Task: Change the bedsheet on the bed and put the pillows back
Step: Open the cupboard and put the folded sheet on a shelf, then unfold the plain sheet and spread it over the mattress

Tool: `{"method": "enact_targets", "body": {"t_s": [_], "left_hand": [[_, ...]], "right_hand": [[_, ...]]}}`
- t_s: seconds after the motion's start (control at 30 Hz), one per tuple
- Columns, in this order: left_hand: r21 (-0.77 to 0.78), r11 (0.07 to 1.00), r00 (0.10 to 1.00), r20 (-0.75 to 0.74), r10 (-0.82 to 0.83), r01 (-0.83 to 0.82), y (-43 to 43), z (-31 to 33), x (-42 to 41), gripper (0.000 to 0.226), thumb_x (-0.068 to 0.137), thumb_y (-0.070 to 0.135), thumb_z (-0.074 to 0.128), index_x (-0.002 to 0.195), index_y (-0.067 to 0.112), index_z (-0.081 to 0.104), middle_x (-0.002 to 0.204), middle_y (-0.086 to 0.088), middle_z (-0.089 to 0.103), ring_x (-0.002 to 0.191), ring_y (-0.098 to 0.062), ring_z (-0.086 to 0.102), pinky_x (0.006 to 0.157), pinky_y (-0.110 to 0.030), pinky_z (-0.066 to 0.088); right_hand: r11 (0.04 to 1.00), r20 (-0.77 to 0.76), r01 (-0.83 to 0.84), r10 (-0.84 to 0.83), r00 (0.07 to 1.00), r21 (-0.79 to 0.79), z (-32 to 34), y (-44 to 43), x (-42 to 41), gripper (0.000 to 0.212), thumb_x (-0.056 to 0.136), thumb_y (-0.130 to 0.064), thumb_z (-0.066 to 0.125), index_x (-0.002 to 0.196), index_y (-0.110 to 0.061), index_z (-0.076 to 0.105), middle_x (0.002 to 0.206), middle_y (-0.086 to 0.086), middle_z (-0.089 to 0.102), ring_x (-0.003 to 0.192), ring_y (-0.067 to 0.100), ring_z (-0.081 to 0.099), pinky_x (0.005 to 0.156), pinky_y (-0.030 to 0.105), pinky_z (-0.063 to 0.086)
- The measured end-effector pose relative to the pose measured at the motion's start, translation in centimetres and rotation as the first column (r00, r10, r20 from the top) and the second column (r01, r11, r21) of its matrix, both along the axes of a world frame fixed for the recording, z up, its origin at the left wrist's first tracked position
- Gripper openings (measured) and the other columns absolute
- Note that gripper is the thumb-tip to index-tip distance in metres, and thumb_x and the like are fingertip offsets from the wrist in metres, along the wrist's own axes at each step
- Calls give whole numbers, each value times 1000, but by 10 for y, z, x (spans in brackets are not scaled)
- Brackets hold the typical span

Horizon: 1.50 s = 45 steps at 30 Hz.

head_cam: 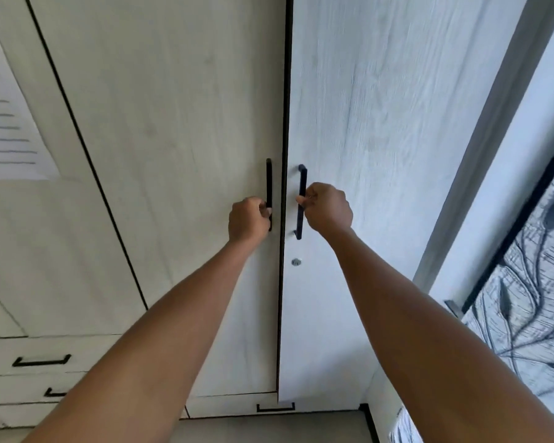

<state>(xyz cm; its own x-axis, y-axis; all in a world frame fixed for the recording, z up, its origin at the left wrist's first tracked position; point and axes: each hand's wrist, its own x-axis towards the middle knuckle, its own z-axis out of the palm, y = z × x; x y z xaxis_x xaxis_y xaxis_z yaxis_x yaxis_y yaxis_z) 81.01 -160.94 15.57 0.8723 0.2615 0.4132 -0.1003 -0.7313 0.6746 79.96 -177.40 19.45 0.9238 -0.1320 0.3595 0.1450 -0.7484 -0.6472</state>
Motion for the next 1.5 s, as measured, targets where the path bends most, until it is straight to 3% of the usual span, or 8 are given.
{"method": "enact_targets", "body": {"t_s": [0.2,0.33,0.6,0.73,0.93,1.07,1.37,1.5], "left_hand": [[12,1000,999,47,26,-26,0,-3,11,13,92,9,67,86,2,76,89,-13,76,83,-28,72,75,-37,59],[50,996,996,51,70,-73,-5,-4,14,16,90,8,68,75,3,70,71,-5,68,71,-25,67,64,-31,53],[10,991,991,-33,133,-133,-2,-13,-11,13,92,19,64,84,15,73,86,0,75,80,-21,69,69,-28,52],[47,986,983,-83,161,-157,-1,-34,-41,15,94,19,60,90,14,74,86,0,74,80,-21,69,68,-27,50],[65,970,949,-200,244,-236,19,-88,-98,14,91,19,59,90,17,72,87,2,73,81,-21,68,76,-33,56],[57,960,904,-325,277,-274,44,-139,-147,11,89,21,61,90,19,72,88,1,73,86,-23,68,79,-31,56],[0,912,759,-555,342,-411,125,-240,-282,11,88,19,64,97,18,70,101,-5,73,97,-24,67,84,-32,53],[-5,885,701,-613,365,-466,170,-281,-344,16,90,19,64,103,12,71,105,-8,73,103,-26,67,88,-31,50]], "right_hand": [[1000,14,-23,23,1000,5,-2,3,32,16,97,-38,66,94,-22,66,86,-1,63,80,27,61,67,29,43],[999,28,-42,43,999,-20,-5,0,44,17,97,-38,66,89,-23,62,84,-2,60,78,27,58,66,30,41],[999,46,-50,49,998,11,-6,-3,36,18,98,-36,64,92,-20,66,83,0,61,78,29,58,67,31,41],[997,-31,-39,41,999,72,-38,-4,18,19,99,-39,63,97,-21,69,81,-1,65,77,27,62,61,27,37],[995,-266,-86,98,959,56,-146,2,-24,29,99,-35,55,122,-20,64,121,5,69,110,32,65,86,34,46],[967,-445,-254,227,866,-1,-204,22,-58,33,98,-35,56,123,-14,62,126,11,67,116,33,63,88,34,48],[742,-650,-661,448,614,-112,-284,128,-142,38,98,-40,59,129,-19,59,131,9,59,121,30,60,95,32,47],[482,-742,-850,487,460,-211,-313,187,-176,39,97,-40,59,130,-20,57,131,10,53,124,32,54,103,38,45]]}}
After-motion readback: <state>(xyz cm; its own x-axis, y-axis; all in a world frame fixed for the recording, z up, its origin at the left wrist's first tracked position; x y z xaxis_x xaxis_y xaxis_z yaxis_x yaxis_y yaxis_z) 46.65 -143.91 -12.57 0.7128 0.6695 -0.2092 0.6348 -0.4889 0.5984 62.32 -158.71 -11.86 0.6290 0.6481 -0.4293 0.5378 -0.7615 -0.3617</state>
